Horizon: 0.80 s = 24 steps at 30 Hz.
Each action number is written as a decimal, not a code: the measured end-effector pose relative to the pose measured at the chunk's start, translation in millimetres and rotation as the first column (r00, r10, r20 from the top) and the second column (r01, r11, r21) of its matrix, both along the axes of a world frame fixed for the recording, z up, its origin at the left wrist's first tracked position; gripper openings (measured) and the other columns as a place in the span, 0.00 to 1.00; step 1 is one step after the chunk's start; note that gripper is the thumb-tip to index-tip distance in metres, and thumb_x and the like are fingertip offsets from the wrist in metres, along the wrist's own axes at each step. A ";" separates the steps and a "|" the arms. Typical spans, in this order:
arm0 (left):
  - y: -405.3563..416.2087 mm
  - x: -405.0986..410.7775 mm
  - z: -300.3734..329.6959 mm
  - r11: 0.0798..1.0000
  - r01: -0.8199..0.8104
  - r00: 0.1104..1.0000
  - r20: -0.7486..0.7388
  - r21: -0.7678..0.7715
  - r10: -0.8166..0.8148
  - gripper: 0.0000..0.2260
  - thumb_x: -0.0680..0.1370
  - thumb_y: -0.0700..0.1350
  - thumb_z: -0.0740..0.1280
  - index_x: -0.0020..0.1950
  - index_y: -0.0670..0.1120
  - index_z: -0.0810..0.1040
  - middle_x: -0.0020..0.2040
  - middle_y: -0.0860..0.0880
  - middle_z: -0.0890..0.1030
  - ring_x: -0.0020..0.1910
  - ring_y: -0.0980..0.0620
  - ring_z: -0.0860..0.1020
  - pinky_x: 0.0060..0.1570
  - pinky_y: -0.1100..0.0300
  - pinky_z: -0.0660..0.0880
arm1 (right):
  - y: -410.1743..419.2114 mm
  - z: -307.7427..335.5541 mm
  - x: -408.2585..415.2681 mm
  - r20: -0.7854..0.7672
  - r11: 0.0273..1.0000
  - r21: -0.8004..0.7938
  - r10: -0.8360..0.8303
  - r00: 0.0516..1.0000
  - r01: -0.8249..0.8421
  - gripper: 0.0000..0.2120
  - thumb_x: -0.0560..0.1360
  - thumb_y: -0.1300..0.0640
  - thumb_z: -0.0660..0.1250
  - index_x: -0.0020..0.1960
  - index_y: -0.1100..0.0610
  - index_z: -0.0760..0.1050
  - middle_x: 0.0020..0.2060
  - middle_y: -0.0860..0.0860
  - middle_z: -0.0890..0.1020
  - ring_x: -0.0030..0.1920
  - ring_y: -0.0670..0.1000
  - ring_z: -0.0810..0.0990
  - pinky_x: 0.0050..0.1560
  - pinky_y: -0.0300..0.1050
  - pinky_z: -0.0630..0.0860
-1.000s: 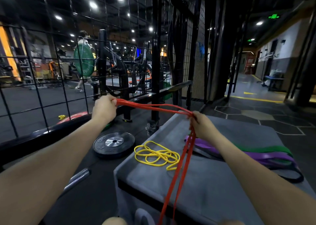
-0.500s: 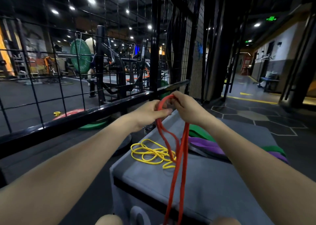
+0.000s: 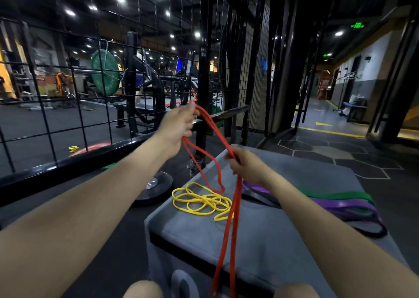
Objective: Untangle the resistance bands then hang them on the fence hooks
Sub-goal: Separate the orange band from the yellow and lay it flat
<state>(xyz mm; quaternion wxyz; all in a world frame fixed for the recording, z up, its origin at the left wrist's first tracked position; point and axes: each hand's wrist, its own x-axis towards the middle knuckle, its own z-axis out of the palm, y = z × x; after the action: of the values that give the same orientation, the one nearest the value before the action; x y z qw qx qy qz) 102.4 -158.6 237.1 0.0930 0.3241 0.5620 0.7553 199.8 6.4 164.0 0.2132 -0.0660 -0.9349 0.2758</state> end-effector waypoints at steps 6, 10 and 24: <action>-33.5 -30.5 -8.7 0.993 -0.085 0.987 0.143 0.086 0.072 0.15 0.81 0.50 0.58 0.37 0.46 0.71 0.23 0.56 0.64 0.19 0.61 0.59 0.19 0.69 0.56 | 24.1 -22.2 20.6 0.032 0.984 -0.135 -0.113 0.993 0.117 0.06 0.77 0.62 0.62 0.41 0.58 0.73 0.29 0.50 0.76 0.32 0.50 0.74 0.38 0.46 0.73; -40.5 -38.4 -34.4 0.997 -0.078 0.969 0.233 -0.007 0.077 0.15 0.81 0.51 0.57 0.37 0.46 0.71 0.20 0.56 0.65 0.20 0.60 0.61 0.19 0.70 0.61 | 29.9 0.8 24.5 -0.133 0.968 -0.197 -0.185 0.974 0.157 0.09 0.77 0.60 0.63 0.39 0.58 0.75 0.26 0.48 0.75 0.29 0.49 0.72 0.38 0.48 0.72; -25.2 -6.9 -93.4 0.681 0.129 0.957 -0.090 -0.721 -0.277 0.03 0.79 0.44 0.62 0.51 0.49 0.74 0.54 0.44 0.78 0.51 0.50 0.75 0.51 0.59 0.71 | 0.3 70.9 33.5 -0.300 0.995 -0.015 -0.100 0.949 0.100 0.10 0.77 0.63 0.61 0.52 0.54 0.80 0.27 0.46 0.73 0.26 0.44 0.70 0.28 0.33 0.67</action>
<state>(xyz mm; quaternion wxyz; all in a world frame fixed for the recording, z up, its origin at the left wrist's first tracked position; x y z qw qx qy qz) 95.5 -183.8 143.7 0.2393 0.3949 0.7750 0.4314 233.3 6.8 234.9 0.3663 -0.0705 -0.8872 0.2715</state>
